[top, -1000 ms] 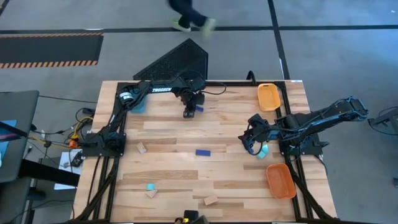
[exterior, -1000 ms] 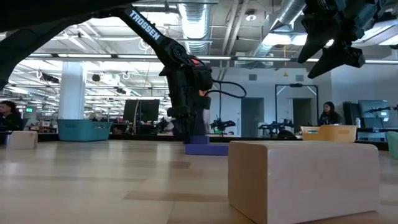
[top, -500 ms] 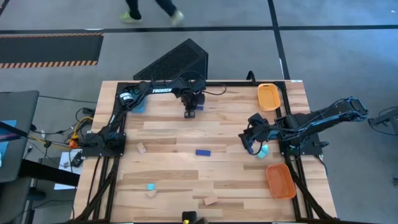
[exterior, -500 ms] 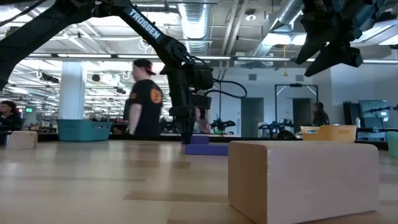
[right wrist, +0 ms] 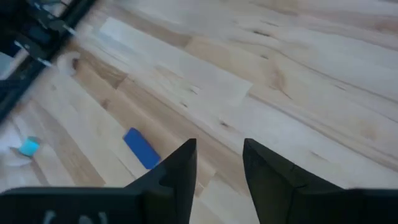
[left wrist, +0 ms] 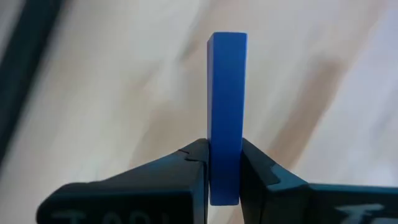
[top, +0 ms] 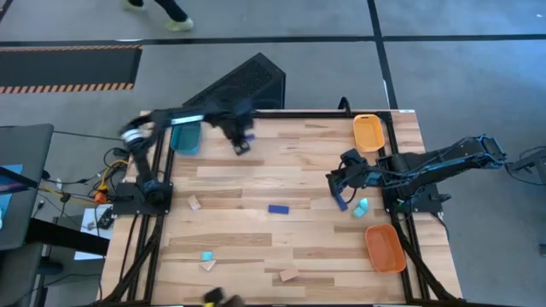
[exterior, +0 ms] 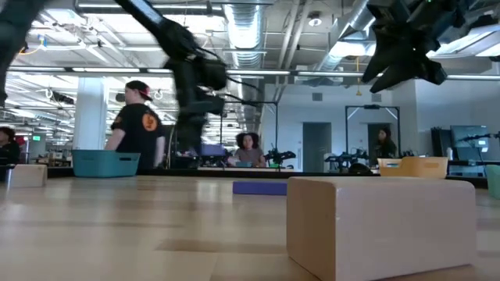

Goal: Sort & place blocks by color
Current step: Put the top left blue block into the blue bin, then put the right blue block into the blue bin

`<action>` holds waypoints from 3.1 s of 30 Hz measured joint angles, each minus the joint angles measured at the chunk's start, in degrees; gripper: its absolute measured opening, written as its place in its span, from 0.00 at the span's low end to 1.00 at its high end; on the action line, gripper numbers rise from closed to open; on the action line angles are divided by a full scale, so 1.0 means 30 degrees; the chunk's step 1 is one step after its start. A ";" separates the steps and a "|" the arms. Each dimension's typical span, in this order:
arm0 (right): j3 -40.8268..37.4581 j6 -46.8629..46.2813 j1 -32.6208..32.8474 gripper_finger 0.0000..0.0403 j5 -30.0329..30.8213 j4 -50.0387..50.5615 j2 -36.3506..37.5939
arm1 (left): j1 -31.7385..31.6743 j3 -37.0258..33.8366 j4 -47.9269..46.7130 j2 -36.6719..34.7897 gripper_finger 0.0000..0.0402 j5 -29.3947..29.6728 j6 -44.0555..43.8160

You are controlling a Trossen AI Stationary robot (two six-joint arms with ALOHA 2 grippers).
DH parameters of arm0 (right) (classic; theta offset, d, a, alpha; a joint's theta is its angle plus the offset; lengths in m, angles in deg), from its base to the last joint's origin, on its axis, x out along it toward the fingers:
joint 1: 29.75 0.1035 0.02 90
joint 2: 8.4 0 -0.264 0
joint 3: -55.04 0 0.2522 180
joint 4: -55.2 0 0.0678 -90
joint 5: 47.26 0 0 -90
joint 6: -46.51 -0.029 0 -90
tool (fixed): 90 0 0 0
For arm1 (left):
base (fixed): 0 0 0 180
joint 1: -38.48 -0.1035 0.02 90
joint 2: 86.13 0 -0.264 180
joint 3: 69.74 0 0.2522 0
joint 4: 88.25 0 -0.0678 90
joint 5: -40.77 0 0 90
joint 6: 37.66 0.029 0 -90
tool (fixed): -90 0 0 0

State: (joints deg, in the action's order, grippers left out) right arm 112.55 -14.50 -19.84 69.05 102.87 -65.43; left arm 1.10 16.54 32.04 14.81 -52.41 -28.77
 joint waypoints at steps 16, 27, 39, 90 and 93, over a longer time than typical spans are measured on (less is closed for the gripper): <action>-0.0004 0.2918 -0.4567 0.34 -0.1954 -0.3432 -0.0452 | -0.4198 -0.9037 -0.0010 -0.8610 0.10 0.6410 -0.6687; 0.0000 0.2871 -0.5071 0.41 -0.2305 -0.2633 -0.0452 | -0.5503 -0.9575 0.0537 -0.8640 0.37 0.5408 -0.7636; 0.0000 -0.1160 -0.2941 0.48 -0.2649 0.3826 -0.0452 | -0.4460 -0.9575 0.1708 -0.8971 0.53 0.2985 -0.6042; -0.0044 -0.0004 0.1042 0.19 -0.6783 0.1755 -0.8842 | 0.9047 -0.9568 0.8946 -0.9551 0.46 -0.0159 -0.8395; 0.0158 -0.0058 0.1089 0.19 -0.5467 0.0531 -0.8100 | 0.8922 -0.9568 1.0412 -0.9521 0.46 -0.0902 -0.9777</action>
State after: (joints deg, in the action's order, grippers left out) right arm 113.02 -14.68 -16.57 52.65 104.46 -89.73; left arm 27.87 -12.16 63.27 -13.75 -55.11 -58.10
